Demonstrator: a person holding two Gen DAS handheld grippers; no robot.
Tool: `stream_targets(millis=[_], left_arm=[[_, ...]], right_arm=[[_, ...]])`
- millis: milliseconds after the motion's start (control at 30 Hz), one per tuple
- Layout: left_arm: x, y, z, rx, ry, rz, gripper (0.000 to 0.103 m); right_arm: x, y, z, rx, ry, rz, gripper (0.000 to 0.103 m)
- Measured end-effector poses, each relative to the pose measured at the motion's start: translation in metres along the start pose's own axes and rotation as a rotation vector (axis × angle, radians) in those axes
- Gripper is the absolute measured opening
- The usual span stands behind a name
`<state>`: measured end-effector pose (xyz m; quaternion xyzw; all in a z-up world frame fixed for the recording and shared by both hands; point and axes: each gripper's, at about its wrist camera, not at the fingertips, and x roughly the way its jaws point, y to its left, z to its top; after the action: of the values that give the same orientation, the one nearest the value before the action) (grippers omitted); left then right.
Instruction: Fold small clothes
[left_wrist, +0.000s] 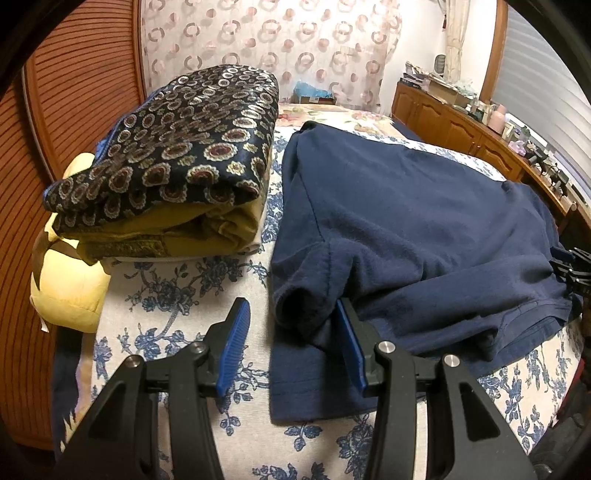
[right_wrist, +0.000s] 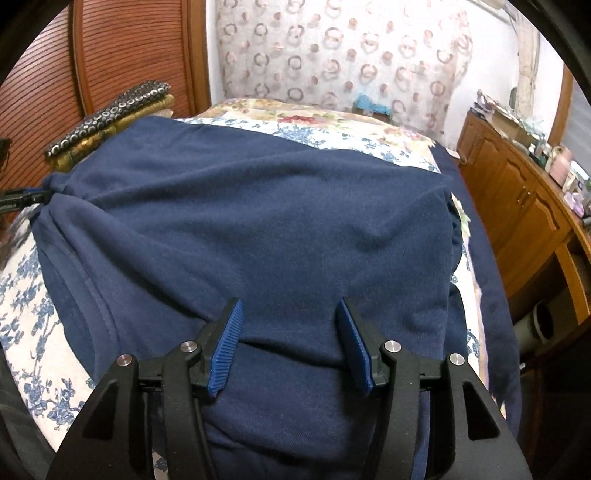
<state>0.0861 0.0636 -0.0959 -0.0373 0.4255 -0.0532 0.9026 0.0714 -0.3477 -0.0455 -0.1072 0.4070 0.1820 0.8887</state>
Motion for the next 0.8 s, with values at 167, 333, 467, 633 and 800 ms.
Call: stream_targets(millis=[167, 333, 467, 633, 800], left_arm=[[0.001, 0.003, -0.002, -0.015, -0.004, -0.008, 0.046], [0.0, -0.001, -0.004, 0.0, -0.004, -0.04, 0.046], [0.0, -0.007, -0.002, 0.013, -0.005, -0.076, 0.03], [-0.004, -0.012, 0.002, 0.015, -0.017, -0.112, 0.008], [-0.042, -0.028, 0.015, 0.013, -0.155, -0.177, 0.007]], right_arm=[[0.001, -0.001, 0.0, 0.007, 0.001, 0.003, 0.056], [0.001, -0.002, -0.001, 0.013, -0.001, 0.008, 0.056], [0.001, -0.002, -0.001, 0.013, -0.001, 0.008, 0.056], [0.0, -0.003, -0.001, 0.013, -0.001, 0.008, 0.056], [0.0, -0.003, -0.001, 0.015, -0.001, 0.008, 0.056]])
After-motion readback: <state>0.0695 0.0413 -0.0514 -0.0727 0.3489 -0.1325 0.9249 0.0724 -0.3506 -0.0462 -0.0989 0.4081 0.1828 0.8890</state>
